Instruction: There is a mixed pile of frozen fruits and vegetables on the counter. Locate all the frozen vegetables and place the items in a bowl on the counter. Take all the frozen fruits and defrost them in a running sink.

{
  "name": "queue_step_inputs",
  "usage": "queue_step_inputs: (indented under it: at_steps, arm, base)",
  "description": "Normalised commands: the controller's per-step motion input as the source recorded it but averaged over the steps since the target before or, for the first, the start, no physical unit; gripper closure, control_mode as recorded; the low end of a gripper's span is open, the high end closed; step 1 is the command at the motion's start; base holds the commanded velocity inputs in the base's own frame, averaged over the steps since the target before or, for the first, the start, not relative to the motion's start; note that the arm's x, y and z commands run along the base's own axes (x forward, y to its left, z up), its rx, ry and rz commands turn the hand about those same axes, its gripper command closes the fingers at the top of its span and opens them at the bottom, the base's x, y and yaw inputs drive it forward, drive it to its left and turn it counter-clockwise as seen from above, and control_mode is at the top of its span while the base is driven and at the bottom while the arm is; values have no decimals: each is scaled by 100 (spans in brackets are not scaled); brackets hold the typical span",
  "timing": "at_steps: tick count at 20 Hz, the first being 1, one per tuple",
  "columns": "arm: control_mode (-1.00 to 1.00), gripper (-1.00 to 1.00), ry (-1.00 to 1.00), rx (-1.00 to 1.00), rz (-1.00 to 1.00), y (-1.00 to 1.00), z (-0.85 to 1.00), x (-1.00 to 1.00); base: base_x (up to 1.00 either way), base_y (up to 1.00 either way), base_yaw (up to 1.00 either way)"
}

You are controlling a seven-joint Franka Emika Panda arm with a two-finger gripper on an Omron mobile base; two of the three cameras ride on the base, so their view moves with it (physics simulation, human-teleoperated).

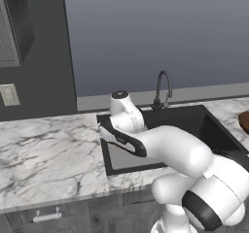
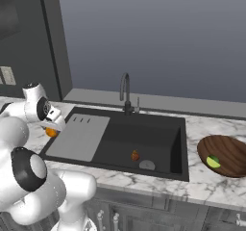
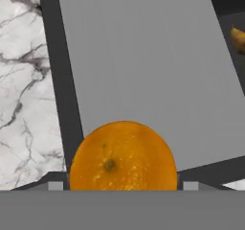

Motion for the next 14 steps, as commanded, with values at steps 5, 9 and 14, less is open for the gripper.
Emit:
queue_step_inputs:
  at_steps: [5, 9, 14]
  arm:
    - [-100, 100, -2, 0, -5, -77, 24, 6]
    - [-100, 100, -3, 0, -7, -84, 4, 3]
    - [-100, 100, 0, 3, -8, -90, -2, 9]
  base:
    - [0, 0, 0]
    - [0, 0, 0]
    - [0, 0, 0]
